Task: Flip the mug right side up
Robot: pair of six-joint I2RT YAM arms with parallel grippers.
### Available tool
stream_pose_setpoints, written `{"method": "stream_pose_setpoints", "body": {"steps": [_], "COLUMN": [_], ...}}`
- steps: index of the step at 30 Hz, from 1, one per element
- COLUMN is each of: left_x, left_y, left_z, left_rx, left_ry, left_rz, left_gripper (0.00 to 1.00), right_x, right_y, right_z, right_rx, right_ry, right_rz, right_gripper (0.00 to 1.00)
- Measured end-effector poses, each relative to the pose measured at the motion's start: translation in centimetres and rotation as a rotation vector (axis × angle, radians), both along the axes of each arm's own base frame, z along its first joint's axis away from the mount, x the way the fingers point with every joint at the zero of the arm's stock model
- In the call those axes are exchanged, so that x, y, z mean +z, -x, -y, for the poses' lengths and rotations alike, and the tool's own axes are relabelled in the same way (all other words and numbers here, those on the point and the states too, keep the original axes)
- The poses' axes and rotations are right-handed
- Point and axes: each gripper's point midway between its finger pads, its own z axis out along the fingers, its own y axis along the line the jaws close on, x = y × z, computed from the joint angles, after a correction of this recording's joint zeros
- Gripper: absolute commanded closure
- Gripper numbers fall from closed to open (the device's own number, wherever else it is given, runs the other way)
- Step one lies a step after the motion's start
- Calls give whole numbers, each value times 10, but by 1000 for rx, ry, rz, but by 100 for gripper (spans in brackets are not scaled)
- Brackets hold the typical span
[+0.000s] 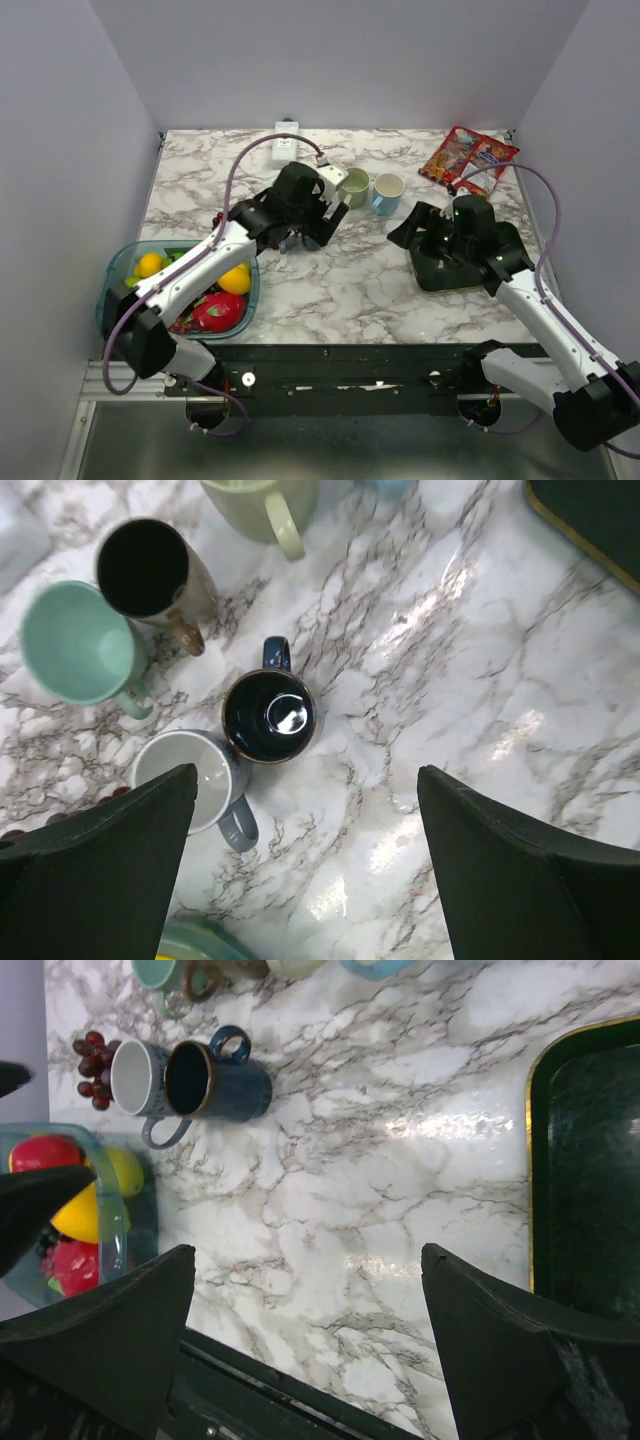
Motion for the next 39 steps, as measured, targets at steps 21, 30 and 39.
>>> {"method": "stream_pose_setpoints", "body": {"steps": [21,30,39], "left_x": [173,186,191], "left_y": [76,79,77], "left_z": [-151,-170,-173], "left_rx": [448,510,530], "left_ry": [364,366,367], "left_rz": [487,551,574], "left_gripper": [1,1,1], "right_x": [118,116,116], "right_y": [5,5,5], "right_z": [77,79,79], "right_rx": [-321,-327,-328], "right_ry": [130,141,143], "right_rz": [300,292,292], "right_gripper": [0,0,0]}}
